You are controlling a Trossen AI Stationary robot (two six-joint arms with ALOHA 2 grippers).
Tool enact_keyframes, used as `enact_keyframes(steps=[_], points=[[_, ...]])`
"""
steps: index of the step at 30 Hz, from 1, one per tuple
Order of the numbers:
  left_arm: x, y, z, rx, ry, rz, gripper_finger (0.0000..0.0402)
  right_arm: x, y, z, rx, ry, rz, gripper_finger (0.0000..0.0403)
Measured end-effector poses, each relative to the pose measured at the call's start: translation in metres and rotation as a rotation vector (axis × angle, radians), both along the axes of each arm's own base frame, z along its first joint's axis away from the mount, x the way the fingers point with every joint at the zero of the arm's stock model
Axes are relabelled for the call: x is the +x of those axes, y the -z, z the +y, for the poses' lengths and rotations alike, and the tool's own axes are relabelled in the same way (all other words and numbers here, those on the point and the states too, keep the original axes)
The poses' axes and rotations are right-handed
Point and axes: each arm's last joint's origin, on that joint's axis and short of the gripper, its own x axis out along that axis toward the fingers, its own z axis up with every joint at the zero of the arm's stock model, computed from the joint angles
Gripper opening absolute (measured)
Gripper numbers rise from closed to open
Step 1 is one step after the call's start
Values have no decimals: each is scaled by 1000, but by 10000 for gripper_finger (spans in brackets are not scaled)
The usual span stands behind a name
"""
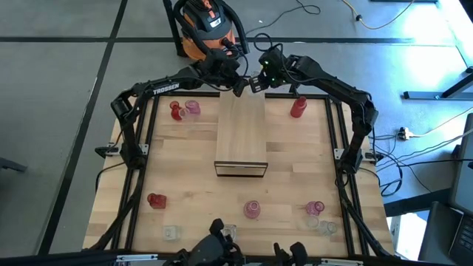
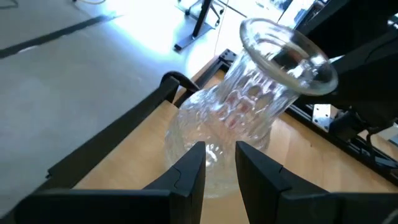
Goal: Sort vases onto shelf
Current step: Put the transparent vase on the shelf, then put the transparent vase on the shelf aligned with the other transparent vase
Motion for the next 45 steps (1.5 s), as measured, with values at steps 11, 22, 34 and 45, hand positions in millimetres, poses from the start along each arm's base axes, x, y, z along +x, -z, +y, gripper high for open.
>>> enact_keyframes(steps=[11, 22, 34, 45], points=[[0, 0, 1, 16, -11, 3, 81, 1, -2, -2, -47, 32, 0, 144], [2, 5, 4, 43, -54, 20, 81, -2, 0, -2, -47, 70, 26, 144], [1, 4, 7, 63, -82, 13, 81, -3, 0, -2, -73, 97, 48, 144], [-29, -4, 17, 2, -217, 116, 80, -6, -1, -1, -82, 105, 69, 144]])
